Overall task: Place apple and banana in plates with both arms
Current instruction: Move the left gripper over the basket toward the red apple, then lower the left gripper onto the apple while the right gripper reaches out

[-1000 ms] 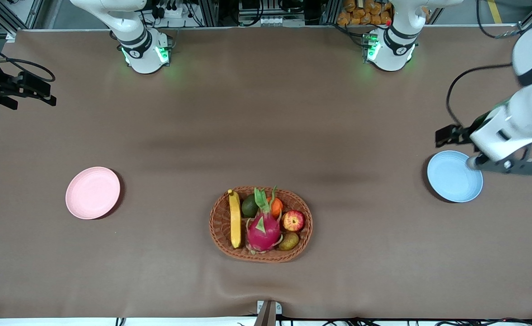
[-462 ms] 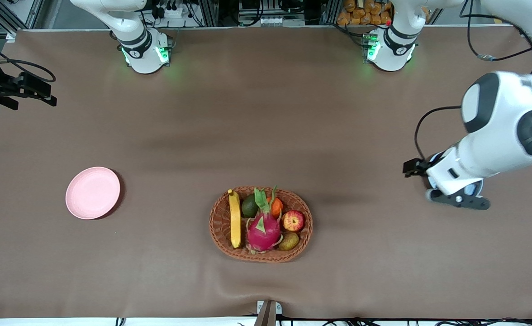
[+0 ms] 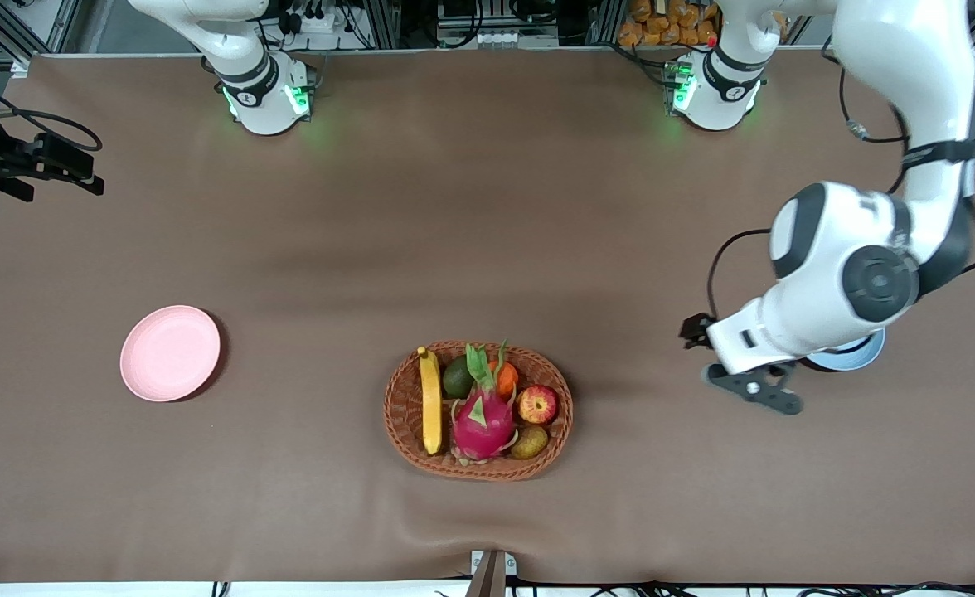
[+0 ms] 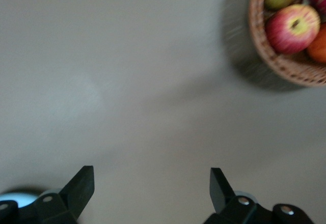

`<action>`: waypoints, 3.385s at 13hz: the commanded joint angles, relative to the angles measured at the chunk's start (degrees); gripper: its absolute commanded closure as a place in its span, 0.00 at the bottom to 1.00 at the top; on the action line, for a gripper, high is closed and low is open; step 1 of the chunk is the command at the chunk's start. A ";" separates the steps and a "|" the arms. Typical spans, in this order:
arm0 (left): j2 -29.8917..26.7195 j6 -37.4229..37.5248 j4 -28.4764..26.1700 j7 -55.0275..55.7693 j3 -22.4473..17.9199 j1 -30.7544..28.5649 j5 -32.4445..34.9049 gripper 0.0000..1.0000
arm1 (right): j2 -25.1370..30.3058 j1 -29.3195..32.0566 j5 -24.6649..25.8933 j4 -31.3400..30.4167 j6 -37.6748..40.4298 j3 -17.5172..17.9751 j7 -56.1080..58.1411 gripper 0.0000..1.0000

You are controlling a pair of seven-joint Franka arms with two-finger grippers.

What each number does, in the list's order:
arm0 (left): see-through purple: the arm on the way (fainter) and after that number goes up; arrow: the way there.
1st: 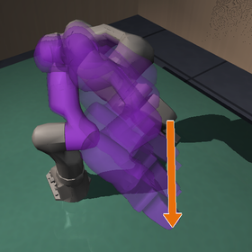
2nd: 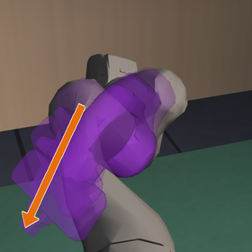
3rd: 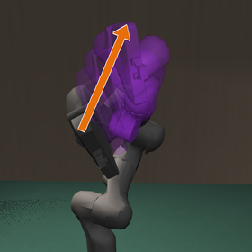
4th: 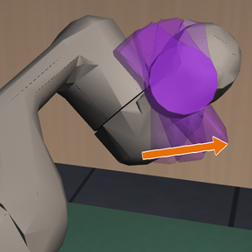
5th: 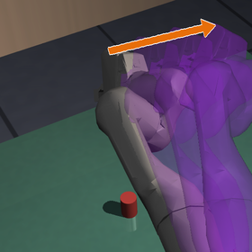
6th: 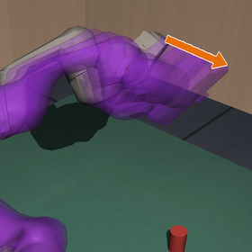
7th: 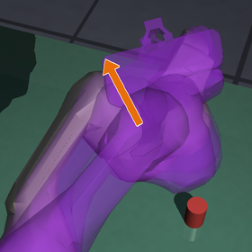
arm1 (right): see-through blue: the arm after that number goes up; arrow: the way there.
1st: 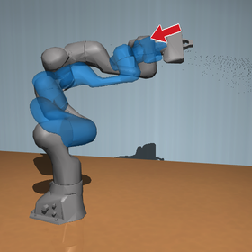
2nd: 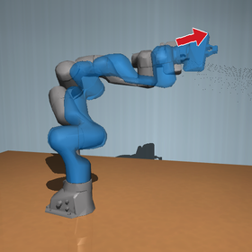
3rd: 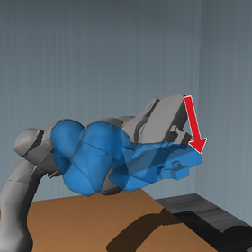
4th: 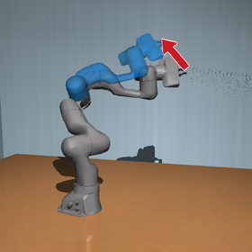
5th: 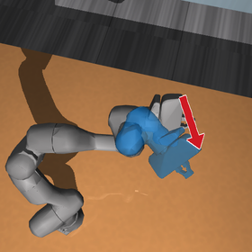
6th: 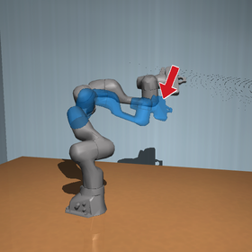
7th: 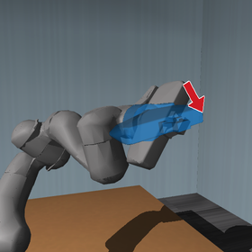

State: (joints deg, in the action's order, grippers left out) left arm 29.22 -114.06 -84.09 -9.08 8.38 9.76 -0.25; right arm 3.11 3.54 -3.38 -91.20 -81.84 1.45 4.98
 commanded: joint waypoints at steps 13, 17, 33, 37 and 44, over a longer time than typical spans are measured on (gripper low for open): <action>12.97 -25.60 2.53 -22.30 6.12 6.67 -2.74 0.00 | 0.40 0.24 0.83 -0.56 -0.86 -0.04 0.11 0.00; 16.74 -29.89 4.46 -22.30 6.30 7.02 -6.69 0.00 | 0.32 0.33 1.09 -1.18 -1.47 -0.04 0.11 0.00; 22.55 -38.87 5.87 -27.66 6.12 10.01 -6.69 0.00 | -4.51 3.67 1.09 -0.83 -11.48 -0.22 0.03 0.00; 23.25 -40.10 5.87 -27.75 6.12 10.19 -6.69 0.00 | -8.64 3.93 0.48 -0.03 -18.96 -0.22 -0.24 0.00; 24.22 -41.07 5.87 -27.66 6.12 10.28 -6.69 0.00 | -10.40 2.79 0.04 -0.21 -19.58 -0.04 -0.33 0.00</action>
State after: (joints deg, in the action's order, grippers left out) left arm 52.20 -154.05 -79.81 -34.85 14.62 19.64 -5.62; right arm -5.94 6.42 -3.21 -92.51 -101.48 1.00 4.95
